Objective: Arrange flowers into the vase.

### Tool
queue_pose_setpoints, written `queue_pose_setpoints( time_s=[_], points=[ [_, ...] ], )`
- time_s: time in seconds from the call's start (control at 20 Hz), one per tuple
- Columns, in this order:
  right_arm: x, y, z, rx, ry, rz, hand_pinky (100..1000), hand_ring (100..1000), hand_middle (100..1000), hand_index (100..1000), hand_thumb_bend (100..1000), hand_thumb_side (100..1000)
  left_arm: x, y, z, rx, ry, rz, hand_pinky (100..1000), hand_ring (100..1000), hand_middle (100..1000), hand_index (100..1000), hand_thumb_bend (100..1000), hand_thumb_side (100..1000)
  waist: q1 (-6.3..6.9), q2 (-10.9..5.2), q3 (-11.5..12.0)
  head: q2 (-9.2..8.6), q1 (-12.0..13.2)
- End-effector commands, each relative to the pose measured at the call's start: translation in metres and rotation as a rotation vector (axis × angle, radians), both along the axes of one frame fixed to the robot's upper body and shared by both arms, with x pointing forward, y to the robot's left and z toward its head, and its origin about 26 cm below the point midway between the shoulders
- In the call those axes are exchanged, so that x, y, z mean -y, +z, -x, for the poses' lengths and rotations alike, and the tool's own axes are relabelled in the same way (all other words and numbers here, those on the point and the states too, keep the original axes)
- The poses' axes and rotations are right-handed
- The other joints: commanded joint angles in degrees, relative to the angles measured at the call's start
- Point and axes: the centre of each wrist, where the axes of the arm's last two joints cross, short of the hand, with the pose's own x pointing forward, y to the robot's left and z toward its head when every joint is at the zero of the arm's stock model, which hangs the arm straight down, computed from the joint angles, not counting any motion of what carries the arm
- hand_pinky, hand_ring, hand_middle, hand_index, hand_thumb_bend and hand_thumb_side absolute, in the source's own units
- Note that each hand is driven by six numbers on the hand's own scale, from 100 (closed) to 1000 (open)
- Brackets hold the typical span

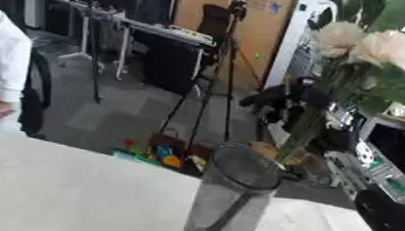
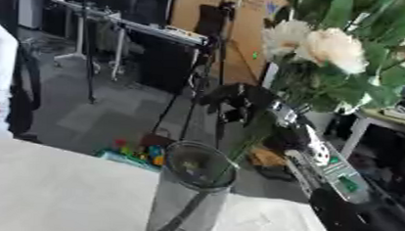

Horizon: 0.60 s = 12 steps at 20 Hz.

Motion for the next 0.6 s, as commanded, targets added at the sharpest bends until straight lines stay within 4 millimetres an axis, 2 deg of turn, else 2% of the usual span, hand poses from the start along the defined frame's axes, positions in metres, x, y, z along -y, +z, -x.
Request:
queue_pose_setpoints(
  time_s=[0.05,0.25,0.3,0.6],
  points=[
    [0.0089,0.016,0.0079,0.347,0.083,0.311,465,884,687,833,245,948,-0.0011,0.0056,0.0031,0.022,0.001,0.01,706,664,869,926,337,991,0.6,-1.91,-0.24,-0.85,-0.27],
    [0.0099,0.0154,0.0066,0.36,0.075,0.318,469,886,690,835,248,949,-0.001,0.0053,0.0031,0.021,0.001,0.012,706,664,869,926,338,990,0.6,-1.98,-0.32,-0.92,-0.29],
    [0.0101,0.0153,0.0065,0.362,0.073,0.32,506,909,726,857,279,959,-0.001,0.0053,0.0031,0.021,0.001,0.012,706,664,869,926,340,990,0.6,-2.02,-0.38,-0.99,-0.29],
    [0.009,0.015,0.0059,0.385,0.055,0.357,560,939,764,888,291,972,-0.0008,0.005,0.0031,0.018,0.0,0.016,705,663,868,926,342,988,0.6,-2.23,-0.58,-1.34,-0.28]
  ],
)
